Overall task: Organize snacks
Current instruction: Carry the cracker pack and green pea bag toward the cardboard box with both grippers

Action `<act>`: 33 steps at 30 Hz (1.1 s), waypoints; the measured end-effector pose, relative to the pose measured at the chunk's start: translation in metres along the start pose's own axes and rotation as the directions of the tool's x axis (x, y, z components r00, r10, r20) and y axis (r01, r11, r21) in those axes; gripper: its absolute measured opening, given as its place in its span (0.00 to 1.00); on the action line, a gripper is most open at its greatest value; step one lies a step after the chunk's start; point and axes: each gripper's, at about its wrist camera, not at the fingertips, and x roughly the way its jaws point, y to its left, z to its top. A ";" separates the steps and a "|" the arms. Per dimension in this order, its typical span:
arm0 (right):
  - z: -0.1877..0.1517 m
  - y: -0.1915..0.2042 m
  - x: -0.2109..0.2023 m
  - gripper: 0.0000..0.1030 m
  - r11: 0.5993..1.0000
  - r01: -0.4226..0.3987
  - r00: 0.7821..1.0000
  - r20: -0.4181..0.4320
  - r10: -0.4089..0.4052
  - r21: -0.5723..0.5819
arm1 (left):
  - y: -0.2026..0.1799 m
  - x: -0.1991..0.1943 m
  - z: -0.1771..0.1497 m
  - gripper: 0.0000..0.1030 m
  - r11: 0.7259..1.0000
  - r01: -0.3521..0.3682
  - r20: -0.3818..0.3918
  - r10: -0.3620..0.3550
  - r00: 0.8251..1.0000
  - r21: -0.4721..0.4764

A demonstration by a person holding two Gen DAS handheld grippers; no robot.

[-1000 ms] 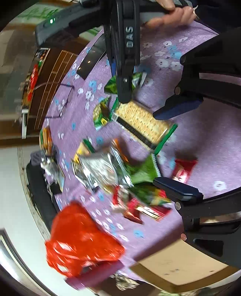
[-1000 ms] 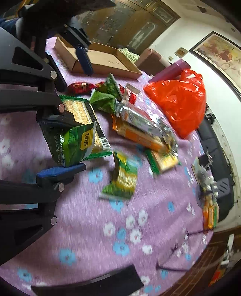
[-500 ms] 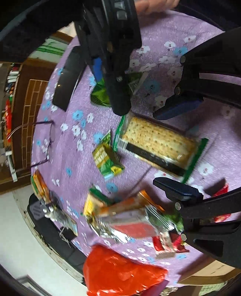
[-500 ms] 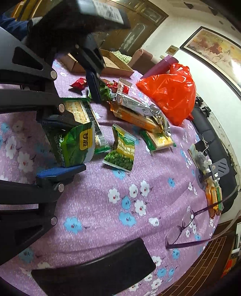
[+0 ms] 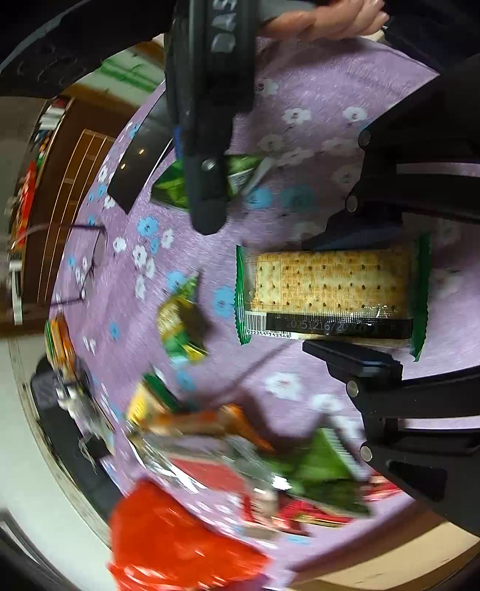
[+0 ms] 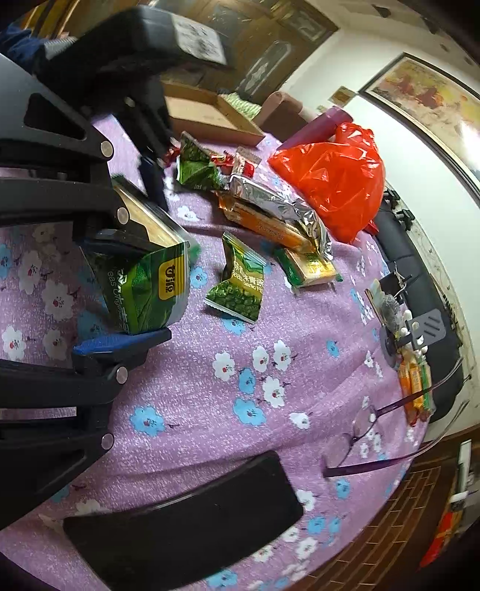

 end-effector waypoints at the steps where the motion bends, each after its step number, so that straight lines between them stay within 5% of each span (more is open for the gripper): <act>1: -0.001 0.005 0.002 0.38 0.999 0.029 1.000 0.000 -0.029 -0.027 | -0.001 -0.002 -0.004 0.44 1.000 0.003 0.005 -0.003 1.000 -0.017; 7: -0.005 0.025 0.018 0.38 0.972 0.165 0.986 -0.001 -0.168 -0.168 | 0.004 -0.001 -0.010 0.45 0.998 -0.007 0.025 0.008 1.000 -0.059; 11: -0.006 0.024 0.019 0.39 0.970 0.152 0.988 -0.010 -0.157 -0.190 | 0.001 -0.001 -0.012 0.44 0.997 -0.020 0.053 0.024 0.998 -0.074; 16: -0.011 0.025 0.009 0.63 0.967 0.147 0.989 0.020 -0.146 -0.210 | 0.007 -0.006 -0.018 0.44 0.993 -0.011 0.057 0.018 0.998 -0.116; 30: -0.010 0.033 0.023 0.62 0.963 0.080 0.996 -0.017 -0.087 -0.258 | 0.021 -0.024 -0.024 0.44 0.983 -0.020 0.086 0.036 0.996 -0.182; 33: -0.012 0.030 0.029 0.47 0.964 0.078 0.995 -0.037 -0.091 -0.255 | 0.027 -0.028 -0.025 0.44 0.980 -0.023 0.093 0.042 0.995 -0.199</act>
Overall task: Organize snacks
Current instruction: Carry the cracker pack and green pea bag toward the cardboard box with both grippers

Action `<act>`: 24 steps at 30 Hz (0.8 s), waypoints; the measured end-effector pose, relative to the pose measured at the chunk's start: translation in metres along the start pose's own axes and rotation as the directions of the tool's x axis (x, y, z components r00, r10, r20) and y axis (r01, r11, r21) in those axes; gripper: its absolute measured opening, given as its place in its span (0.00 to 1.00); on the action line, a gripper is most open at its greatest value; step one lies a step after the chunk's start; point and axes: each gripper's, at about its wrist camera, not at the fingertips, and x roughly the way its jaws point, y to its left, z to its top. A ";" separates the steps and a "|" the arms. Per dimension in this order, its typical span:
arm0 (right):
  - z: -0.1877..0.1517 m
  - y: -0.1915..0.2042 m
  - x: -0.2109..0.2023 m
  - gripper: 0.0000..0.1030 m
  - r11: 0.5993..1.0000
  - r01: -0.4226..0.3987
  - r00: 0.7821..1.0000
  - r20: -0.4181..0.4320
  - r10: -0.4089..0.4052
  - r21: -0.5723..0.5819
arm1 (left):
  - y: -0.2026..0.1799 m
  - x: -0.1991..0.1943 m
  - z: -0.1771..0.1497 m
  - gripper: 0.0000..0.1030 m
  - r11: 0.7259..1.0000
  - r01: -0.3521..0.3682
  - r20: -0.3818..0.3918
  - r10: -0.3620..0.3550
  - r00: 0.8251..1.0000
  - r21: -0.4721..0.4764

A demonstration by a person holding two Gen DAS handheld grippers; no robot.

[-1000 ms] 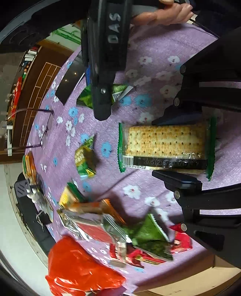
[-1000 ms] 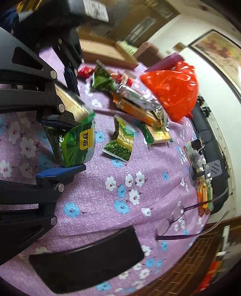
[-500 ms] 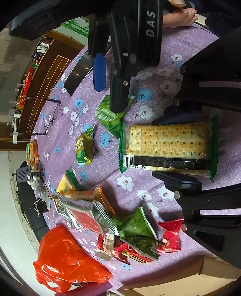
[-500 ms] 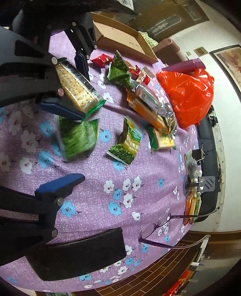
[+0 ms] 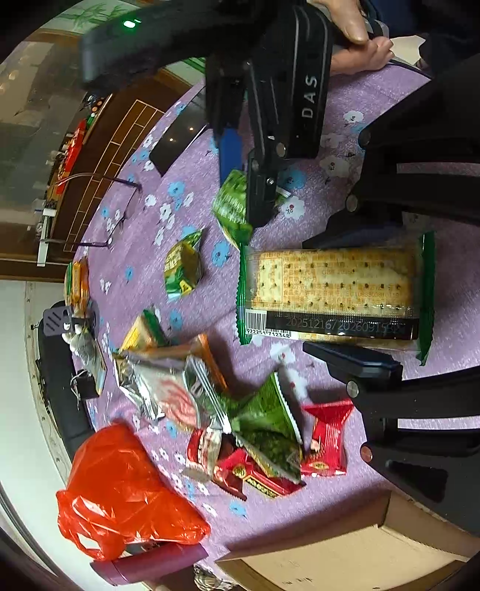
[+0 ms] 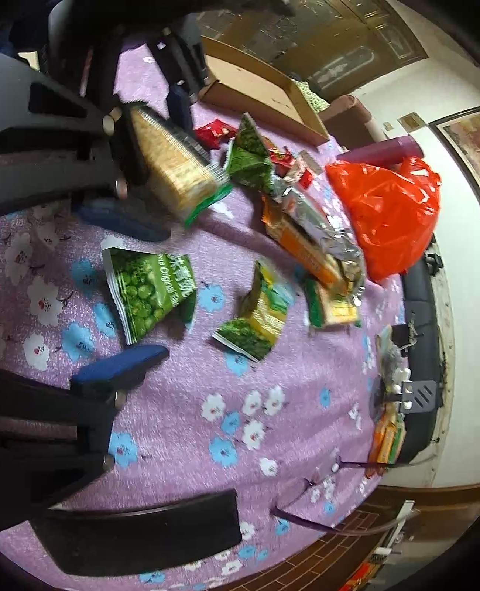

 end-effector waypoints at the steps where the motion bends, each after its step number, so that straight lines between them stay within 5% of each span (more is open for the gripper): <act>1: -0.001 0.000 -0.001 0.44 1.000 -0.004 1.000 0.004 0.004 -0.002 | 0.002 -0.001 0.000 0.44 1.000 0.000 0.003 0.000 1.000 -0.004; 4: -0.003 0.002 -0.006 0.29 1.000 -0.004 1.000 0.016 0.004 -0.007 | 0.006 -0.005 0.001 0.44 1.000 0.005 0.011 -0.005 1.000 -0.015; 9: 0.001 0.007 -0.020 0.21 1.000 -0.015 0.999 0.037 0.015 -0.011 | 0.012 -0.016 0.004 0.44 0.999 0.014 0.042 -0.013 0.999 -0.033; 18: 0.002 0.002 -0.002 0.35 0.999 0.016 1.000 -0.016 -0.015 0.034 | 0.019 -0.025 0.002 0.44 0.998 0.018 0.065 -0.015 0.998 -0.052; 24: 0.001 -0.001 0.000 0.32 0.998 -0.011 1.000 -0.016 0.012 0.063 | 0.029 -0.034 -0.002 0.44 0.997 0.023 0.084 -0.017 0.996 -0.075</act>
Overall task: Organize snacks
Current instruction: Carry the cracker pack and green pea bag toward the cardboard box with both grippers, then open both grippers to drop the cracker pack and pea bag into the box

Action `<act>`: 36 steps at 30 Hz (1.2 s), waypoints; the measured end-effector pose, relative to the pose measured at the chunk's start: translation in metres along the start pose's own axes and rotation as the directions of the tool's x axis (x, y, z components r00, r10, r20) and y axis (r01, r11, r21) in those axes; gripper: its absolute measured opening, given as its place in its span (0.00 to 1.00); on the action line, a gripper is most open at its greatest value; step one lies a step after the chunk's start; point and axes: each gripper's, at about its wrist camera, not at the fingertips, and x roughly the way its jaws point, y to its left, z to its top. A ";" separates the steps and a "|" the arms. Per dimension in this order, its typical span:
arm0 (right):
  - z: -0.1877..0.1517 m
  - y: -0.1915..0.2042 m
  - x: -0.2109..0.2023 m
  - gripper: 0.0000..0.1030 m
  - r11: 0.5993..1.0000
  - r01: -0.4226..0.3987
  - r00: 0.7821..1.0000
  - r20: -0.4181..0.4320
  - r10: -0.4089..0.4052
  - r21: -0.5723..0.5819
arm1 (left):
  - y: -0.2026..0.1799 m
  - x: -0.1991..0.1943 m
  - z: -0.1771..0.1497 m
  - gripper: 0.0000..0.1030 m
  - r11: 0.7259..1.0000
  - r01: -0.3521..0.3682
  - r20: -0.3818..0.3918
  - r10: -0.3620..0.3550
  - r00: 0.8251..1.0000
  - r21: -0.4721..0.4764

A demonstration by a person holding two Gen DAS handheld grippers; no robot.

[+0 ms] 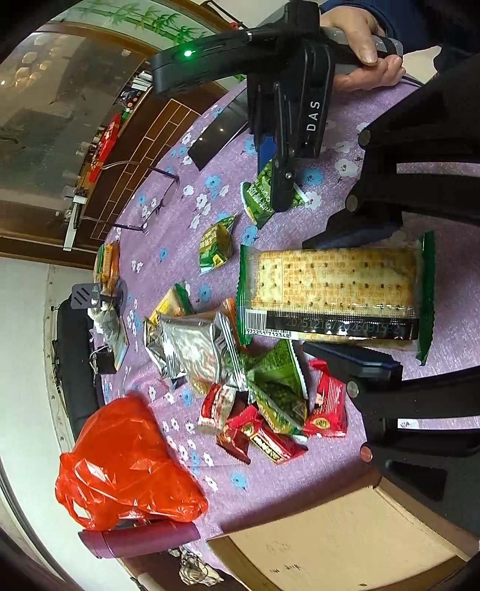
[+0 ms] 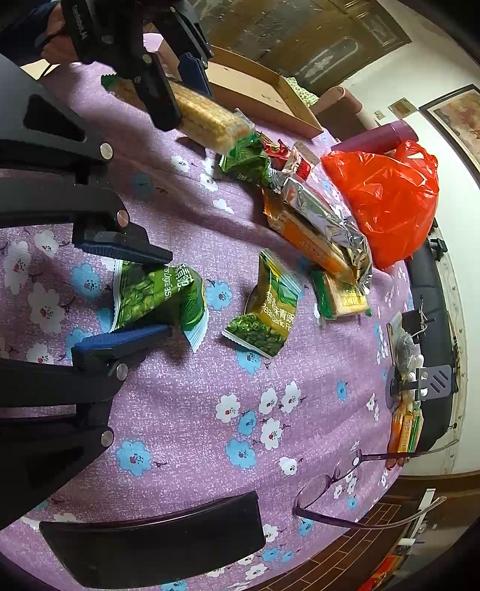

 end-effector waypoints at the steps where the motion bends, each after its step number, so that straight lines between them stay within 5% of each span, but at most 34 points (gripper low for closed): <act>1: 0.000 0.001 -0.001 0.31 1.000 0.000 1.000 0.001 0.000 0.001 | 0.002 -0.001 0.000 0.44 1.000 0.000 0.003 0.000 1.000 -0.003; 9: 0.015 0.023 -0.027 0.32 0.999 -0.052 0.997 0.062 0.052 -0.012 | 0.032 -0.026 0.001 0.44 0.998 -0.015 0.053 0.018 0.998 -0.068; 20: 0.068 0.130 -0.017 0.32 0.968 -0.188 0.980 0.029 0.195 -0.167 | 0.126 -0.080 -0.003 0.44 0.966 -0.139 0.112 0.166 0.980 -0.218; 27: 0.103 0.204 0.018 0.32 0.940 -0.257 0.966 -0.034 0.256 -0.224 | 0.209 -0.099 -0.007 0.44 0.920 -0.225 0.071 0.260 0.963 -0.321; 36: 0.149 0.286 0.097 0.32 0.922 -0.311 0.949 -0.127 0.288 -0.231 | 0.292 -0.076 0.001 0.44 0.873 -0.315 -0.050 0.320 0.946 -0.372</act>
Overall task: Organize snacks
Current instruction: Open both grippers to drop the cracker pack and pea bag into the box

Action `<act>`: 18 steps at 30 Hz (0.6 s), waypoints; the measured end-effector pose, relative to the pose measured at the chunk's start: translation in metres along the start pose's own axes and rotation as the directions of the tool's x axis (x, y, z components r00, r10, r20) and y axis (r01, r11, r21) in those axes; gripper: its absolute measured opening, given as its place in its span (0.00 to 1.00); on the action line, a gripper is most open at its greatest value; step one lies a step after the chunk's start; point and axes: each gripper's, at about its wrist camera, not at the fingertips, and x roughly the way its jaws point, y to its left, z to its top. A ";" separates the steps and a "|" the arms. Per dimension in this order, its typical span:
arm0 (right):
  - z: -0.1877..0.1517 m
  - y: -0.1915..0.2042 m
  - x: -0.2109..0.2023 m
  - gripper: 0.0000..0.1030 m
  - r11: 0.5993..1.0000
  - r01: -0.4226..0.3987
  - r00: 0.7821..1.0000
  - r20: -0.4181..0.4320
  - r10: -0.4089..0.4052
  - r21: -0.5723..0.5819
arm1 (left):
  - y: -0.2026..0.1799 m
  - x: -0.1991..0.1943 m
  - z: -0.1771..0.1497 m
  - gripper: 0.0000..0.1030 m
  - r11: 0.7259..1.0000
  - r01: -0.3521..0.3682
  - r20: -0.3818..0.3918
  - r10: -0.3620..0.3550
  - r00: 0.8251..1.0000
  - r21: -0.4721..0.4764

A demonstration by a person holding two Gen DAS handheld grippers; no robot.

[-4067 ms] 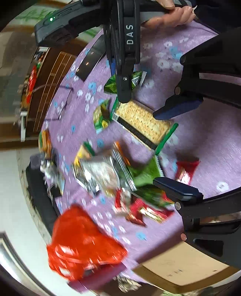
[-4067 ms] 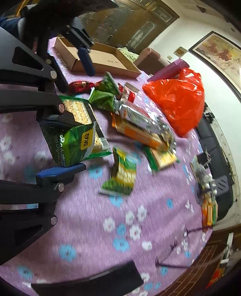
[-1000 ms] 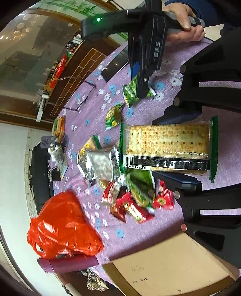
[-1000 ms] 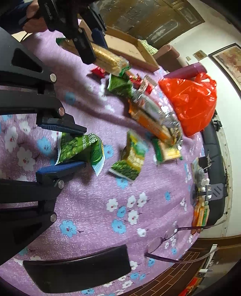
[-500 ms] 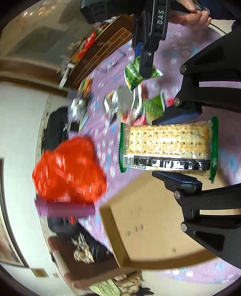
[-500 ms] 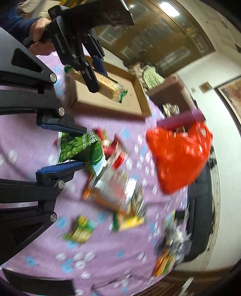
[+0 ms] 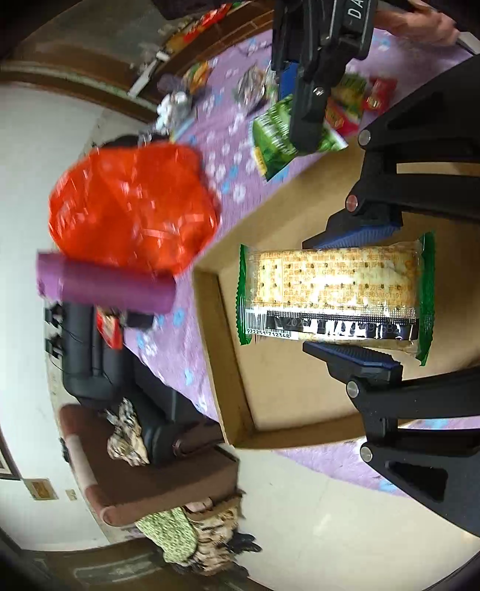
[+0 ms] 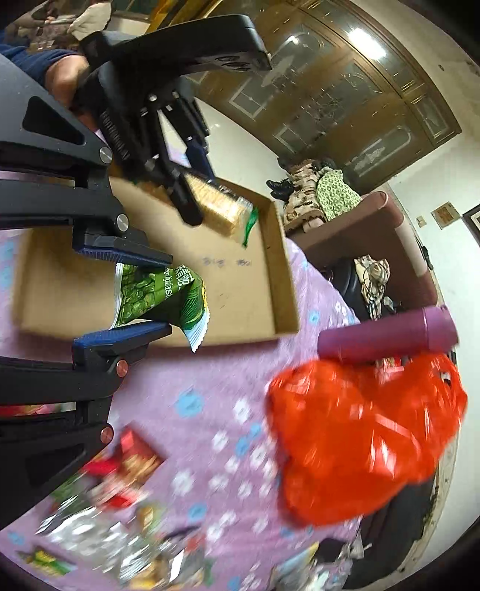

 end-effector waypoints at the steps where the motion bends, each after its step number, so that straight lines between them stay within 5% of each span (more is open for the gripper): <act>1: 0.007 0.001 0.011 0.32 1.000 0.002 1.000 -0.007 -0.002 0.008 | 0.005 0.006 0.003 0.44 1.000 -0.006 -0.012 0.006 1.000 -0.011; 10: 0.052 0.006 0.092 0.33 0.999 0.006 0.997 -0.081 -0.002 0.045 | 0.031 0.047 0.020 0.45 0.995 -0.079 -0.102 0.072 0.992 -0.063; 18: 0.061 -0.002 0.120 0.34 0.998 0.004 0.995 -0.101 0.002 0.063 | 0.039 0.062 0.023 0.45 0.992 -0.085 -0.138 0.071 0.988 -0.094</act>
